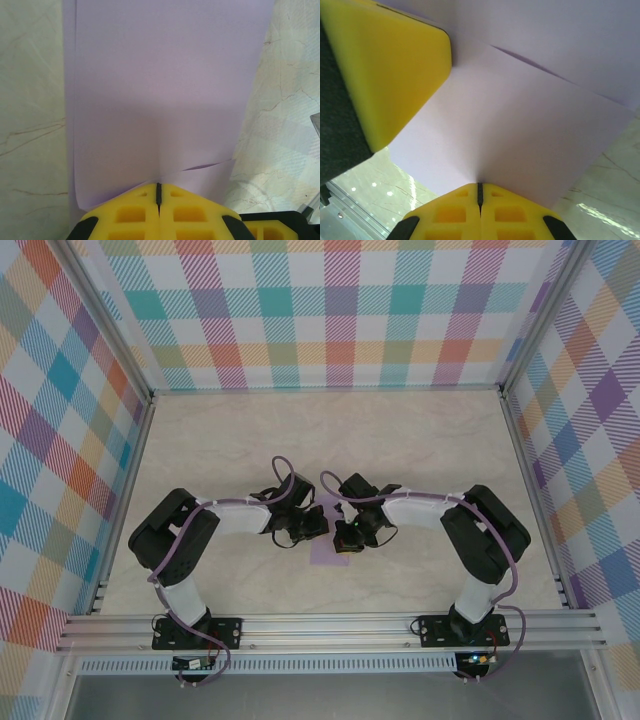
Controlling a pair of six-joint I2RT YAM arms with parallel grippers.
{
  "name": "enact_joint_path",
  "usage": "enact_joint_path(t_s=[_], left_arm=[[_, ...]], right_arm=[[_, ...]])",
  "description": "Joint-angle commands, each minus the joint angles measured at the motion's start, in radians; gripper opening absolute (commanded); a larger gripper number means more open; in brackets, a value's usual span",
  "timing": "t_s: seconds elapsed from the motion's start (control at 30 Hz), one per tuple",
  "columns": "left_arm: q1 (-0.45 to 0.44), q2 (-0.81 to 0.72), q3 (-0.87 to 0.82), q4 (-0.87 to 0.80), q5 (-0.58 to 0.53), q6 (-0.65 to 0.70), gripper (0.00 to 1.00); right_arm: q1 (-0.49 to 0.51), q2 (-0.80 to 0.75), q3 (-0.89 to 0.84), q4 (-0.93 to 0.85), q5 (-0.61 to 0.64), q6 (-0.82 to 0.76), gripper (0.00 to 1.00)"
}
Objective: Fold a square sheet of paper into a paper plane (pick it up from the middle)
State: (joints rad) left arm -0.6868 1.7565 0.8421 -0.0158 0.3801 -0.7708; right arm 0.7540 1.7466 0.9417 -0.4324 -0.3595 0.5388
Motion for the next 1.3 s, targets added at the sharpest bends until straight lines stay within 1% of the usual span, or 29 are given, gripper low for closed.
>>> enact_joint_path(t_s=[0.0, 0.13, 0.37, 0.57, 0.77, 1.27], left_arm=[[-0.011, 0.04, -0.028, -0.128, -0.119, -0.013, 0.0], [-0.011, 0.045, -0.023, -0.131, -0.119, -0.016, 0.0], [-0.011, 0.048, -0.019, -0.131, -0.118, -0.018, 0.0], [-0.012, 0.047, -0.018, -0.13, -0.118, -0.023, 0.0], [-0.011, 0.049, -0.017, -0.134, -0.12, -0.024, 0.0], [-0.011, 0.054, -0.016, -0.145, -0.136, -0.028, 0.0]], right_arm=[[0.005, 0.014, 0.025, -0.05, 0.023, -0.03, 0.0], [0.005, 0.008, 0.031, -0.061, 0.023, -0.039, 0.0], [0.014, -0.027, 0.036, -0.036, -0.019, -0.017, 0.0], [0.064, -0.007, 0.058, -0.031, 0.038, 0.036, 0.0], [0.071, 0.013, 0.065, -0.055, 0.096, 0.051, 0.0], [0.071, 0.001, 0.028, -0.105, 0.109, 0.001, 0.0]])
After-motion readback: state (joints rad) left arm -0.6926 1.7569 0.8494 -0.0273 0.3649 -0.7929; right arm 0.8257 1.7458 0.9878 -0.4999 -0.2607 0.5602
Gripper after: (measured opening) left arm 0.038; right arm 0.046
